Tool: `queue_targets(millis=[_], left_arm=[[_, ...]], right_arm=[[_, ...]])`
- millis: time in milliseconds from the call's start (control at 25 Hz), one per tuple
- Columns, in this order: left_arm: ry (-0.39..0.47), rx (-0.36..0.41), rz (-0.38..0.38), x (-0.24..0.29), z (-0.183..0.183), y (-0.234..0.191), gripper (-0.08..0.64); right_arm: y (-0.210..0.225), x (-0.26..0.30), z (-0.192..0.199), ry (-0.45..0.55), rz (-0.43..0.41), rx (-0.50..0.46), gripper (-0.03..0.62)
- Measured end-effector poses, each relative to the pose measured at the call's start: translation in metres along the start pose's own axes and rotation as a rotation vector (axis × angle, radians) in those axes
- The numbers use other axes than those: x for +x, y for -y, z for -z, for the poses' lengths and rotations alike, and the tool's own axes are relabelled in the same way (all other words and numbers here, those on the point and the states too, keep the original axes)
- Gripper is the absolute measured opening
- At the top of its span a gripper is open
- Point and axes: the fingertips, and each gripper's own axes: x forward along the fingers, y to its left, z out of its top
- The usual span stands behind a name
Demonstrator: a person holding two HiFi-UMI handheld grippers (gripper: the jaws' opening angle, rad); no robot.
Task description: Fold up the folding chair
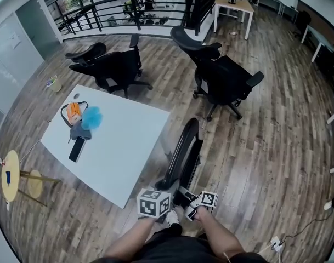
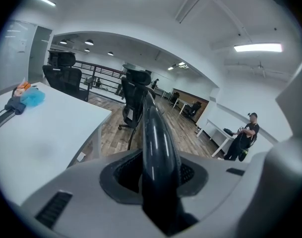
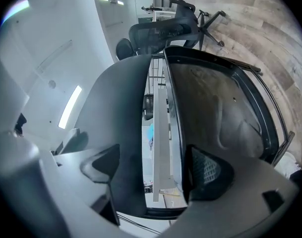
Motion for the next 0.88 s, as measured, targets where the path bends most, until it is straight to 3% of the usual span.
queue_targets(millis=[440, 680, 880], left_arm=[[0.005, -0.030, 0.030, -0.019, -0.012, -0.079, 0.121], [-0.003, 0.012, -0.010, -0.026, -0.013, -0.121, 0.117], [-0.001, -0.014, -0.002, -0.028, -0.015, -0.147, 0.103]], right_arm=[[-0.001, 0.066, 0.016, -0.004, 0.028, 0.049, 0.430], [0.000, 0.102, 0.024, -0.008, 0.034, 0.054, 0.430], [-0.001, 0.124, 0.028, -0.022, 0.034, 0.041, 0.430]])
